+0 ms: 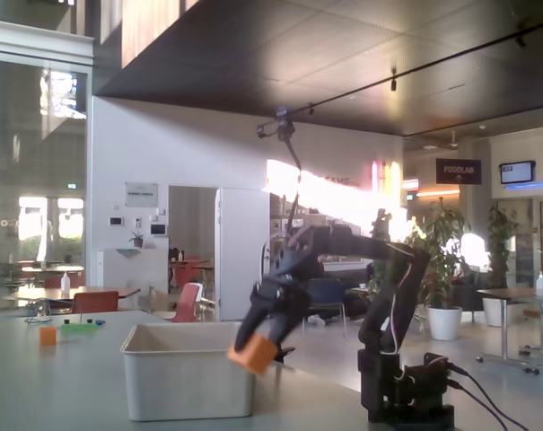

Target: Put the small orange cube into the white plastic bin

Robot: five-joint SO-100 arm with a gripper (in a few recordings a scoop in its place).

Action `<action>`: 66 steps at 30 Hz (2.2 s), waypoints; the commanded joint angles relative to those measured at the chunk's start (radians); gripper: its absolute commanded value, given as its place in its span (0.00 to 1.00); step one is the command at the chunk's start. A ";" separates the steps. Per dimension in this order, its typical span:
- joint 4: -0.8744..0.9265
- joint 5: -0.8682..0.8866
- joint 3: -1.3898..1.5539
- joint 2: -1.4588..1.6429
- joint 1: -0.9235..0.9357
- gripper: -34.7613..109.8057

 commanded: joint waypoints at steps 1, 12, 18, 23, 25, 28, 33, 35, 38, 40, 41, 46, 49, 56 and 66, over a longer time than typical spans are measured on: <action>0.048 -0.054 -0.155 0.029 0.078 0.35; 0.087 -0.184 -0.387 -0.026 0.440 0.35; 0.083 -0.204 -0.399 -0.195 0.629 0.35; -0.009 -0.206 -0.400 -0.333 0.690 0.35; -0.051 -0.206 -0.399 -0.359 0.696 0.35; -0.087 -0.206 -0.399 -0.368 0.692 0.35; -0.089 -0.224 -0.399 -0.368 0.681 0.39; -0.089 -0.224 -0.399 -0.368 0.681 0.43; -0.077 -0.225 -0.397 -0.360 0.683 0.48; -0.074 -0.225 -0.393 -0.354 0.683 0.49; -0.074 -0.224 -0.399 -0.353 0.683 0.49; -0.074 -0.215 -0.399 -0.353 0.687 0.49; -0.074 -0.206 -0.400 -0.337 0.695 0.49; -0.074 -0.002 -0.397 -0.130 0.680 0.49; -0.072 0.282 -0.387 0.008 0.426 0.49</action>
